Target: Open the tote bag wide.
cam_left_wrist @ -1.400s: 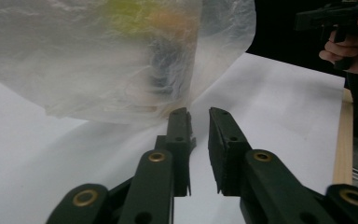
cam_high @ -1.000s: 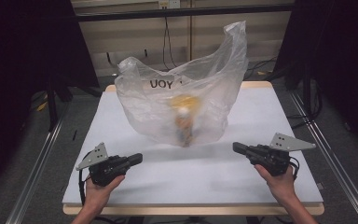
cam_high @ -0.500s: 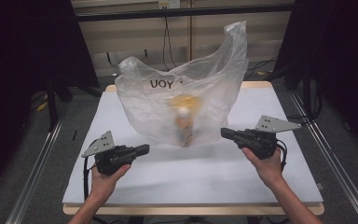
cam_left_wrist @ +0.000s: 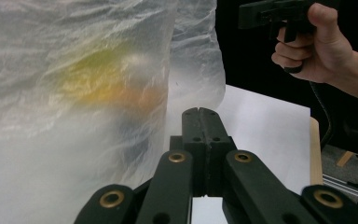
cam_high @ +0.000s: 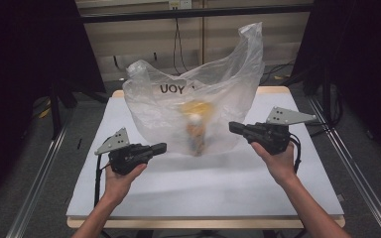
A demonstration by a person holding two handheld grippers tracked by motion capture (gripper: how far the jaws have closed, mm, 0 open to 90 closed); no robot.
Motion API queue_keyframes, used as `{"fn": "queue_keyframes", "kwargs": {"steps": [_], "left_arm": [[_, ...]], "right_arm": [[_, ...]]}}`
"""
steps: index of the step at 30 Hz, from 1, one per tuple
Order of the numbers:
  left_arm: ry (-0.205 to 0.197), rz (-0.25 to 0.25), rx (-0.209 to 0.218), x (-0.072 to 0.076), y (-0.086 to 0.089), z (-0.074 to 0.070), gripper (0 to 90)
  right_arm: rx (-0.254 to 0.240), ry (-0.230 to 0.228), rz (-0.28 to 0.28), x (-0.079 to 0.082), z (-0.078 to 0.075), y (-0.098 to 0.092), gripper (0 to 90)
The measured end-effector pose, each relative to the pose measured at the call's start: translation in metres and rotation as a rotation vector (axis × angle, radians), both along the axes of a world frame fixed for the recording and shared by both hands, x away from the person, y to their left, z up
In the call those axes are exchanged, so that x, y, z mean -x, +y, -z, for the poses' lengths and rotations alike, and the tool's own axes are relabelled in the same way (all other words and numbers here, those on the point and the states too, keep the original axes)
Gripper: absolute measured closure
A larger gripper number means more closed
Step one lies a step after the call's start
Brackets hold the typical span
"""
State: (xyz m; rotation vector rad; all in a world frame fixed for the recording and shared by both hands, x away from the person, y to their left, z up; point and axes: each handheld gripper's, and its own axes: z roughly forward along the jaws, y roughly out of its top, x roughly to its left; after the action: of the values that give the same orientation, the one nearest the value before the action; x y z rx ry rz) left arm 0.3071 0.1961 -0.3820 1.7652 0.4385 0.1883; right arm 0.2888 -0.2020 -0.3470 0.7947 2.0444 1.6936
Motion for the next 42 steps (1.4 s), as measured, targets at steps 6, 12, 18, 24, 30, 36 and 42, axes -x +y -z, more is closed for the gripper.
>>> {"fn": "queue_keyframes", "kwargs": {"steps": [6, 12, 18, 24, 30, 36, 42], "left_arm": [[-0.02, 0.013, 0.007, -0.006, -0.01, -0.007, 90.0], [-0.032, 0.02, 0.022, -0.009, -0.018, -0.013, 90.0], [-0.054, 0.012, 0.026, -0.014, -0.022, -0.023, 90.0], [-0.068, 0.008, 0.038, -0.025, -0.029, -0.037, 90.0], [-0.083, 0.025, 0.037, -0.03, -0.04, -0.047, 90.0], [-0.098, 0.024, 0.047, -0.036, -0.046, -0.057, 90.0], [-0.111, 0.014, 0.066, -0.043, -0.048, -0.073, 90.0]], "right_arm": [[-0.003, -0.003, 0.002, -0.008, -0.008, 0.002, 90.0], [-0.008, -0.022, 0.003, -0.012, -0.019, 0.003, 90.0], [-0.006, -0.036, -0.007, -0.016, -0.03, 0.007, 90.0], [0.003, -0.043, -0.013, -0.023, -0.041, 0.015, 90.0], [0.003, -0.054, -0.027, -0.032, -0.047, 0.026, 90.0], [0.024, -0.052, -0.03, -0.04, -0.052, 0.037, 90.0], [0.033, -0.06, -0.023, -0.048, -0.061, 0.044, 90.0]]}}
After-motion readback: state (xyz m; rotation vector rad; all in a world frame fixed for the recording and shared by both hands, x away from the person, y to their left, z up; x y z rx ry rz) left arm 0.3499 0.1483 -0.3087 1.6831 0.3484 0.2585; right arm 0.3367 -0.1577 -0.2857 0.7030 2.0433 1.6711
